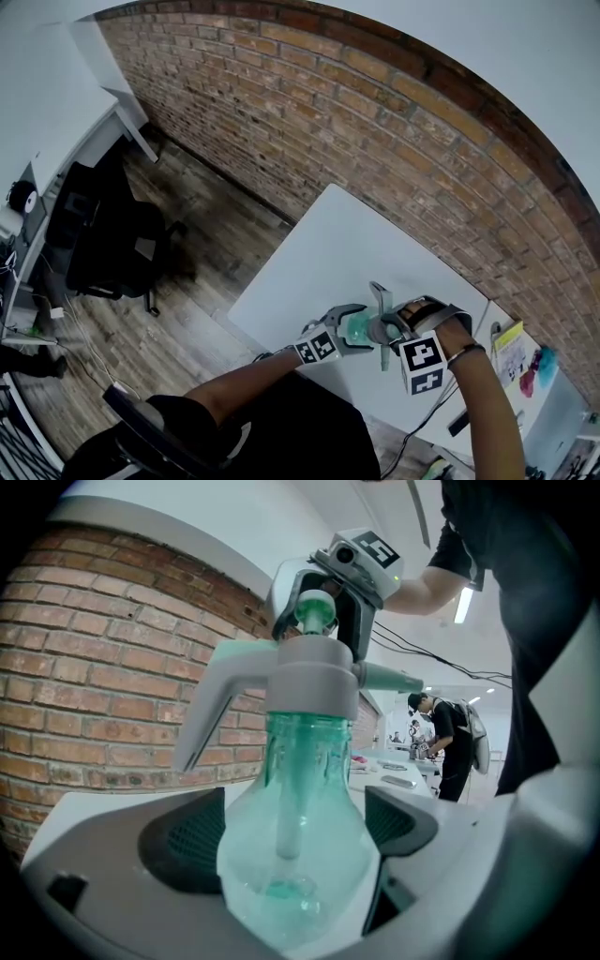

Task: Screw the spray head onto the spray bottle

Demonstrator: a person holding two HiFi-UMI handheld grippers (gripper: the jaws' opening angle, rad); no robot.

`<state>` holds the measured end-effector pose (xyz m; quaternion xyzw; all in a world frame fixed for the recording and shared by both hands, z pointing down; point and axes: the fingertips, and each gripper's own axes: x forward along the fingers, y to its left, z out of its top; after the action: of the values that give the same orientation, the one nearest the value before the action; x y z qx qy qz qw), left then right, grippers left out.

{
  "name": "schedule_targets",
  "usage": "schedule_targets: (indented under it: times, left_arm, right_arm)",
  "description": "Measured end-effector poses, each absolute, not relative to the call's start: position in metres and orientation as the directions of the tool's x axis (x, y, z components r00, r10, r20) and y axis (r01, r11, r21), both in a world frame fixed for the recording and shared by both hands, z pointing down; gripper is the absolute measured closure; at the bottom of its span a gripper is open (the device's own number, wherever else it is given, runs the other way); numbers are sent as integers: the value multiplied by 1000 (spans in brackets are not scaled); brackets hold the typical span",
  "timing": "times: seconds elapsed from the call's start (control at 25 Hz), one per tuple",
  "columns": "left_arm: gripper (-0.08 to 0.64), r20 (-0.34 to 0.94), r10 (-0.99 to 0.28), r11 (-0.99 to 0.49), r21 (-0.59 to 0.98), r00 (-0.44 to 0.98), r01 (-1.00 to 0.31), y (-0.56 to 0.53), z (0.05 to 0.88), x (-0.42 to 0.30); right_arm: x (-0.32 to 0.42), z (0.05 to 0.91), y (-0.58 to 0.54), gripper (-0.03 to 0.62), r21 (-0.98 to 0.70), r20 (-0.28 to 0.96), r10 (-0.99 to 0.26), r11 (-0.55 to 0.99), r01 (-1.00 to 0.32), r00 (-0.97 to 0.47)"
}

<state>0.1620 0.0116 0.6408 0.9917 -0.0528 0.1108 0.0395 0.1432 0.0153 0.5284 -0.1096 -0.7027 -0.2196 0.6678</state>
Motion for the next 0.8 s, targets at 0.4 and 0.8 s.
schedule_targets:
  times: [0.4, 0.8]
  left_arm:
    - [97, 233, -91, -992, 63, 968, -108, 12, 642, 161]
    - [97, 236, -103, -991, 58, 966, -120, 12, 644, 160]
  right_arm:
    - [143, 539, 16, 319, 152, 985, -169, 788, 597, -28]
    - [139, 545, 13, 319, 144, 989, -127, 932, 333, -73]
